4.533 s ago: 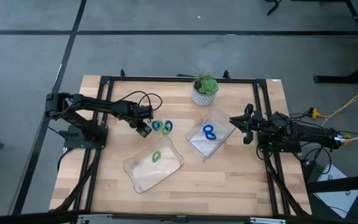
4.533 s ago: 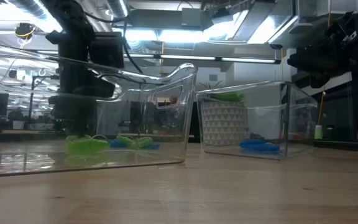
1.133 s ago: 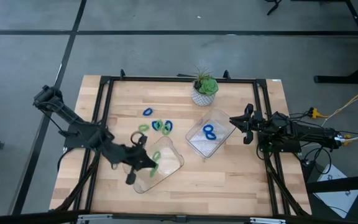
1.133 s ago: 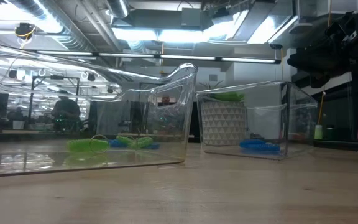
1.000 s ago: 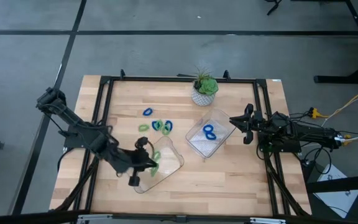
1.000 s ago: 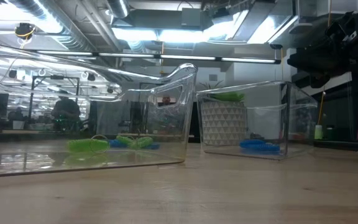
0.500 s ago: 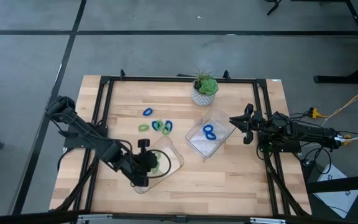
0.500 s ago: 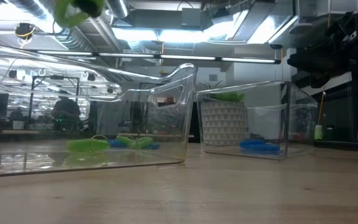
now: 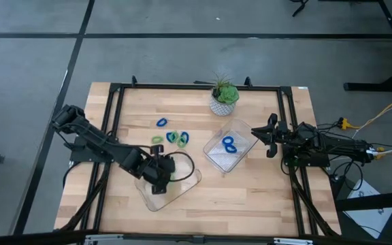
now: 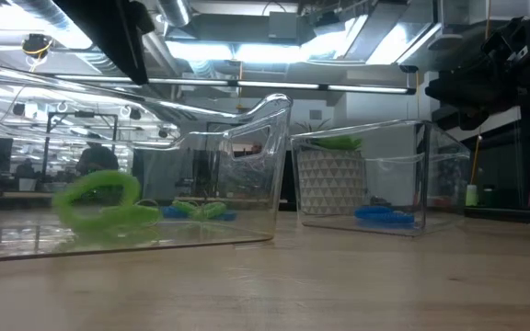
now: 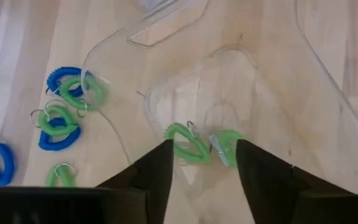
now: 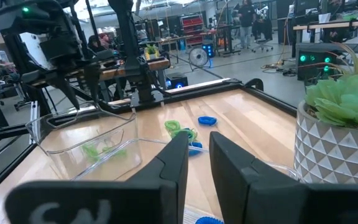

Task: Sort spring keychains
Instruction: Put the blue spring keychain into the top transparent bin

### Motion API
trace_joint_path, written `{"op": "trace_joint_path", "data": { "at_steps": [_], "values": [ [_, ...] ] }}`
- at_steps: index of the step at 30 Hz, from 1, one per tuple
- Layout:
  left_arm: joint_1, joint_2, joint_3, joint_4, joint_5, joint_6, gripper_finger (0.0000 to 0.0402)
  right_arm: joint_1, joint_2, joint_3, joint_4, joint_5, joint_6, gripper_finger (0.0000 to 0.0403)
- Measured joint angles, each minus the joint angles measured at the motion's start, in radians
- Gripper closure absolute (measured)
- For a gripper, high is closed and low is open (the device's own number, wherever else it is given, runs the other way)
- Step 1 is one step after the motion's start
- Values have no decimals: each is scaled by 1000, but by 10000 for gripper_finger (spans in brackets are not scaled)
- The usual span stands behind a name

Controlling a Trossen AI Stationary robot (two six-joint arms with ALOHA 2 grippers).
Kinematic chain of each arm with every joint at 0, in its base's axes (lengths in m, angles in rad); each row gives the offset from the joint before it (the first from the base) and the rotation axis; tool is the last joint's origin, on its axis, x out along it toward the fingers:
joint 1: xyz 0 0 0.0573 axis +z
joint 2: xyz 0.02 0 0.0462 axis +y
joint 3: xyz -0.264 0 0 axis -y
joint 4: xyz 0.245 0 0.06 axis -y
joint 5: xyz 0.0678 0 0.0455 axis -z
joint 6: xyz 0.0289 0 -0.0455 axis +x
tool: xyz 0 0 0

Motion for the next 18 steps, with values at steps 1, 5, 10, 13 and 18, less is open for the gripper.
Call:
{"op": "trace_joint_path", "data": {
  "at_steps": [1,5,10,13,18],
  "values": [
    [4,0,0,-1,8,18,227,0,0,0,0,0,0,336],
    [15,0,0,0,18,69,216,0,0,0,0,0,0,336],
    [39,0,0,2,10,109,219,0,0,0,0,0,0,336],
    [58,0,0,4,10,118,222,0,0,0,0,0,0,336],
    [110,-17,0,48,11,151,228,0,0,0,0,0,0,336]
  ]
}}
